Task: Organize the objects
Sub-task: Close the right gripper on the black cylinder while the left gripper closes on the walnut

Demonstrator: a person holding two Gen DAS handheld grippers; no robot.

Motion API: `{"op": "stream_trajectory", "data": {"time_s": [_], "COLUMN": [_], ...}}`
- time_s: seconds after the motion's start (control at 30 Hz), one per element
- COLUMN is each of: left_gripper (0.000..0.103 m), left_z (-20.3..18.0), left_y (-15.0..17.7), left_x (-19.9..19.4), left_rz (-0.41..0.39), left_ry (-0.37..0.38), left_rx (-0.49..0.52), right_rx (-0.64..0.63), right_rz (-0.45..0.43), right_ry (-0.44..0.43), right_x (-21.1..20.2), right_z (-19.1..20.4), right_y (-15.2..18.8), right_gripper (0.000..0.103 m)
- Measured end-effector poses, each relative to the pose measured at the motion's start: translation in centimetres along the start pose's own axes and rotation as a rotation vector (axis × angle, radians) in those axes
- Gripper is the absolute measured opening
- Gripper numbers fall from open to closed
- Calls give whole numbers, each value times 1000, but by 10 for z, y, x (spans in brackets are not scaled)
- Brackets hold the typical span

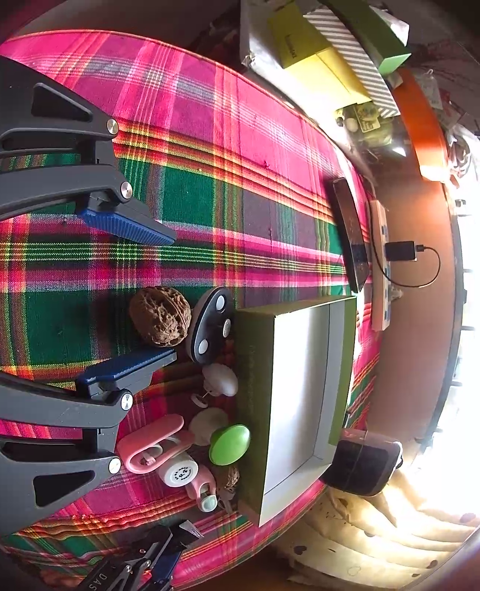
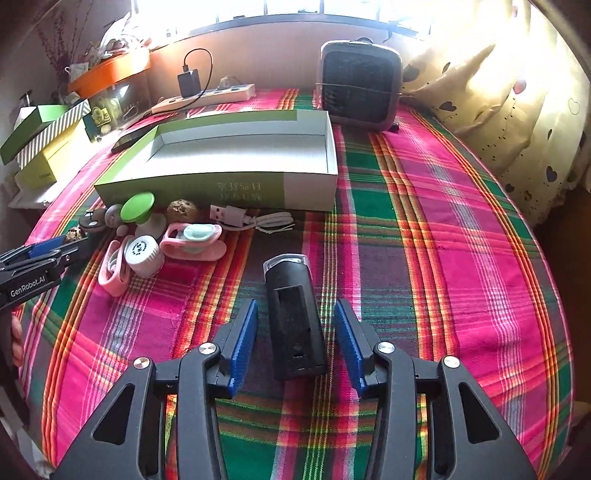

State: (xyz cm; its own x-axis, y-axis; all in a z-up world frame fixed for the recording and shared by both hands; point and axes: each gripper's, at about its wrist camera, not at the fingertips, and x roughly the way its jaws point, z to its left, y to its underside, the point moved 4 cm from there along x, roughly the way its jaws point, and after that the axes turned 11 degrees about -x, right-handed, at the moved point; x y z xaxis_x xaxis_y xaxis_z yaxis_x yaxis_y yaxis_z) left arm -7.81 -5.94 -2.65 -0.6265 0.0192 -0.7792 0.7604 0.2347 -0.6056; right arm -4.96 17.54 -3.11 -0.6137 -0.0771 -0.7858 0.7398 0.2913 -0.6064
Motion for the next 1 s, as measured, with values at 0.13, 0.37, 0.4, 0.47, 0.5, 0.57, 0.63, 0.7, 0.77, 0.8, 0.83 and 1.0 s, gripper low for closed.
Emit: {"op": "stream_trajectory", "data": {"time_s": [0.13,0.37,0.4,0.47,0.5,0.57,0.63,0.7,0.77,0.8,0.83,1.0], "left_gripper": [55,44,41,38,35,31,27,27,27,27,27,27], "left_z": [0,4,4,5,5,6,7,7,6,7,7,7], "left_y": [-1,-1,-1,-1,-1,0,0,0,0,0,0,0], "left_x": [2,2,2,2,2,2,1,1,1,1,1,1], "left_rz": [0,-7,-8,-9,-10,-13,-14,-15,-15,-15,-14,-14], "left_ry": [2,1,-1,-2,-5,-8,-10,-9,-11,-10,-8,-7], "left_rx": [7,-2,-4,-6,-6,-3,-3,-1,-3,-4,-6,-5], "right_rx": [1,-1,-1,-1,-1,0,1,0,0,1,2,3], "right_rz": [-6,-14,-15,-16,-17,-17,-18,-18,-17,-18,-18,-19], "right_ry": [2,-1,-1,0,0,-1,-2,-1,-1,-1,-2,-3], "right_x": [0,-2,-2,-2,-2,-2,-2,-2,-2,-2,-2,-2], "right_z": [0,2,2,3,3,3,3,3,3,2,2,2], "right_y": [0,-1,-1,-1,-1,-1,-2,-1,-1,-1,-1,0], "right_gripper": [44,33,30,29,29,29,29,29,29,29,29,28]}}
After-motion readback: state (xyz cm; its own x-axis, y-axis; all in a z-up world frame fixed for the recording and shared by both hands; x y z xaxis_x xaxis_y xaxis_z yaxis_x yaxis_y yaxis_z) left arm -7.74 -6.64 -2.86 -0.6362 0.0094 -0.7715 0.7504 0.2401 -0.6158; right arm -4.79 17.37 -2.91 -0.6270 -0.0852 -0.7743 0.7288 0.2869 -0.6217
